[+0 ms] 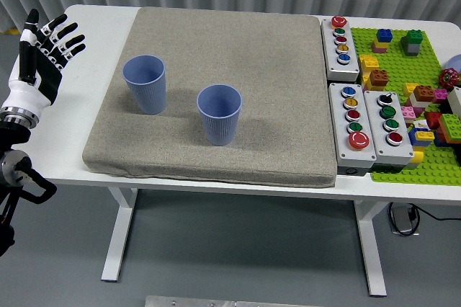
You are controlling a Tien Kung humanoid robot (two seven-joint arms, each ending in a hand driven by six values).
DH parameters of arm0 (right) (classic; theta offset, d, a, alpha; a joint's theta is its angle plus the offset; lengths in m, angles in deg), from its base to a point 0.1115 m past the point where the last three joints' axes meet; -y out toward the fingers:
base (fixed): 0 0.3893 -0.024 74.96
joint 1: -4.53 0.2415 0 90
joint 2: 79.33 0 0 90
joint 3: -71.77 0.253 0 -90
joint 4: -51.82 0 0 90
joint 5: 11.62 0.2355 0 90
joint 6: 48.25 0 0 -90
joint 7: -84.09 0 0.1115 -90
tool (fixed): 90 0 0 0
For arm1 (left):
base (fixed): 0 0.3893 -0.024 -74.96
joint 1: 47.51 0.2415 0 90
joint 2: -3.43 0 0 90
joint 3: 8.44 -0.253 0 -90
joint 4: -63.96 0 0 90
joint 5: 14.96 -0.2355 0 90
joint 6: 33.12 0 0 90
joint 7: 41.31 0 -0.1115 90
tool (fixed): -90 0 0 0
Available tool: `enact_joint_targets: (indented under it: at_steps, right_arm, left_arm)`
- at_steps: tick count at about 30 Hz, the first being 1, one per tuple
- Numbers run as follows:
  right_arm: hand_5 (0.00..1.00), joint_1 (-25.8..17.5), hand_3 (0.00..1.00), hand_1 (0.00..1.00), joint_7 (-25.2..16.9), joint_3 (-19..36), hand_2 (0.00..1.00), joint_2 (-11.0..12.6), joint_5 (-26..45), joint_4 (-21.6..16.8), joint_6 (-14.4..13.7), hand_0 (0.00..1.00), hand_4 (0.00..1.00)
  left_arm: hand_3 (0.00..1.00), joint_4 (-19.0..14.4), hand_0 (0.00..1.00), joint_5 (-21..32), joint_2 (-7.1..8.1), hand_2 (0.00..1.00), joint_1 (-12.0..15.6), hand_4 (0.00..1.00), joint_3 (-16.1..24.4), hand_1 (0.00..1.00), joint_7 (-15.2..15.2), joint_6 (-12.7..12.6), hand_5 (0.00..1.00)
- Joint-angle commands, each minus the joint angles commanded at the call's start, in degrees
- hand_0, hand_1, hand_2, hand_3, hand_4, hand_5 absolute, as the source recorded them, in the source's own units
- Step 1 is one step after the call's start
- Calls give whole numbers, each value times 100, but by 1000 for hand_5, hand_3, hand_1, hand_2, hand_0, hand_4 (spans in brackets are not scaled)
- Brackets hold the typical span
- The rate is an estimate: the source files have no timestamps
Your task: Pick cup pour cup place
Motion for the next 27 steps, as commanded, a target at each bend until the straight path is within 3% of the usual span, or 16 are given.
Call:
enact_joint_targets:
  at_steps: [5, 6, 10, 11, 12, 17, 18, 27]
  right_arm:
    - [326, 16, 612, 669, -5, 15, 610, -5, -12, 3, 0, 695, 2]
    - [326, 18, 611, 669, -4, 20, 610, -5, -21, 3, 2, 695, 2]
    - [326, 18, 611, 669, 7, 32, 610, -7, -39, 1, 3, 695, 2]
    - [326, 16, 611, 669, 11, 35, 610, -9, -51, 1, 4, 695, 2]
    - [327, 16, 611, 668, 12, 36, 610, -9, -54, 1, 4, 694, 2]
    - [327, 16, 611, 668, 22, 37, 610, -12, -69, -1, 2, 694, 2]
    - [328, 20, 611, 669, 20, 32, 610, -10, -63, -1, -1, 695, 2]
    - [328, 26, 610, 669, 7, 13, 609, -7, -36, 3, -2, 695, 2]
  left_arm:
    - [812, -334, 749, -257, 81, 796, 312, 906, -36, 732, 1, 76, 756]
    - [906, -413, 767, -348, 113, 854, 385, 924, -67, 768, 14, 65, 693]
    - [906, -646, 767, -778, 181, 854, 596, 924, -169, 768, 80, -14, 693]
    - [906, -651, 767, -902, 171, 854, 614, 924, -196, 768, 120, -97, 693]
    - [998, -651, 815, -949, 167, 939, 619, 958, -204, 817, 133, -125, 580]
    - [998, -581, 815, -1556, 112, 939, 666, 958, -296, 817, 215, -337, 580]
    - [998, -564, 880, -1713, 106, 998, 674, 986, -323, 889, 208, -355, 425]
    - [998, -425, 914, -2920, 52, 998, 637, 993, -526, 927, 121, -390, 380]
